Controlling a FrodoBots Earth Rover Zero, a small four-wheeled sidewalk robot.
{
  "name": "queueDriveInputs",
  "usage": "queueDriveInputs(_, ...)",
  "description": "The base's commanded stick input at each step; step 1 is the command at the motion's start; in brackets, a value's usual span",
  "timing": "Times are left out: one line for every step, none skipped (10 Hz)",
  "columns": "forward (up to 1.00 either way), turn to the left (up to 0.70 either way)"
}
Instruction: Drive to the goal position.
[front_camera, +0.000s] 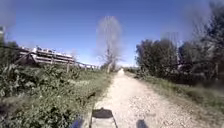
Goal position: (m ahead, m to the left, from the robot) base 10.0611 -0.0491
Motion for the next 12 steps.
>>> queueDriveInputs(0.5,0.0)
queueDriveInputs(0.5,0.0)
queueDriveInputs(0.5,0.0)
queueDriveInputs(0.5,0.0)
queueDriveInputs(0.5,0.0)
queueDriveInputs(0.5,0.0)
queueDriveInputs(0.5,0.0)
queueDriveInputs(0.5,-0.32)
queueDriveInputs(0.5,-0.2)
queueDriveInputs(0.5,0.0)
queueDriveInputs(0.5,0.0)
queueDriveInputs(0.5,0.0)
